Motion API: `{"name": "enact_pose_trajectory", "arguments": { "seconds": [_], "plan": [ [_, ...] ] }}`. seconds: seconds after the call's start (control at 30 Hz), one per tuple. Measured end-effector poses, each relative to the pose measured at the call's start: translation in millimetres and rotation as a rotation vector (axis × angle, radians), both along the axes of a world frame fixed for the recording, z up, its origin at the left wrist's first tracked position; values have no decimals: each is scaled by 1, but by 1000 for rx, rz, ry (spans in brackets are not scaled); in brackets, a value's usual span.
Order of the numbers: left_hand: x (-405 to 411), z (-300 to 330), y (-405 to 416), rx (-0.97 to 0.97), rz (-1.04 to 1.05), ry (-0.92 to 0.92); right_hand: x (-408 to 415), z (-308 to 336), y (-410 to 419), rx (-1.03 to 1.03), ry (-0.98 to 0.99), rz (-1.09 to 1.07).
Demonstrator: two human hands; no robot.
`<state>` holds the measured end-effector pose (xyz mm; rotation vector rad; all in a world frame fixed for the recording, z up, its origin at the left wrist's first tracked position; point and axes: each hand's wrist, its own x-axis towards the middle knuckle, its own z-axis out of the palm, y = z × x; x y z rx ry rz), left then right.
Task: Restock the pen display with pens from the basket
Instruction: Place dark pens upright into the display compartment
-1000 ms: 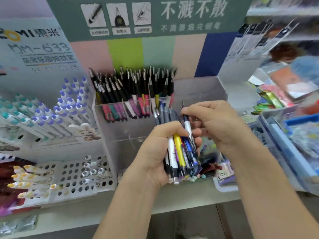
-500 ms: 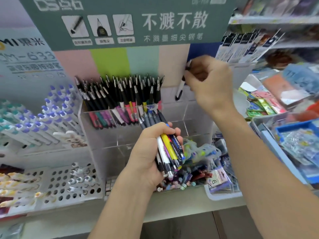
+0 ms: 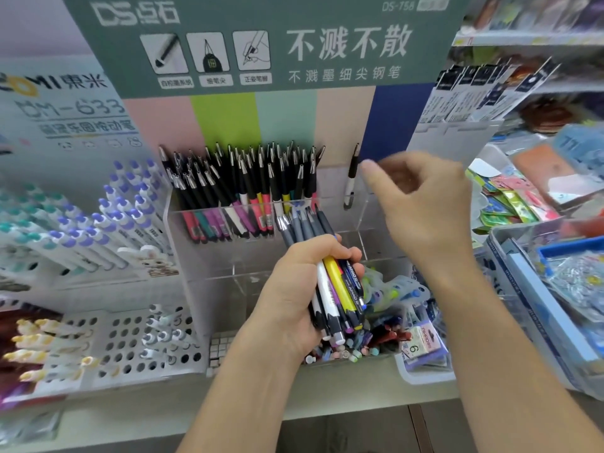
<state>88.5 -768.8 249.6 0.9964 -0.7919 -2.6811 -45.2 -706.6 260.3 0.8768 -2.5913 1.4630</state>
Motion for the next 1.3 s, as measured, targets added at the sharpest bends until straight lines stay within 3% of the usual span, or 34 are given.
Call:
{"name": "enact_pose_trajectory", "arguments": {
  "seconds": [0.1,0.17,0.43,0.53,0.63,0.73,0.83,0.9,1.13,1.3],
  "plan": [
    [-3,1,0,-55,-103,-6,23,-1,14,147,-491,242],
    [-4,1,-1,-65,-159,-11,27,-4,15,70,-758,305],
    [3,3,0,29,-74,47,18,-7,12,-162,-964,325],
    [8,2,-2,96,6,60,8,2,10,-428,-868,234],
    [14,0,-5,116,56,49,-13,21,14,-708,-506,156],
    [17,-2,-7,125,82,24,-24,26,-2,-483,-71,199],
    [17,-2,-7,128,102,23,-29,9,-29,-124,199,253],
    [17,0,-6,102,77,7,-34,-3,-41,36,244,280],
    [21,4,-7,60,62,2,-33,-13,-53,308,226,303],
    [20,6,-8,43,50,-5,-28,-1,-49,321,122,342]
  ]
}}
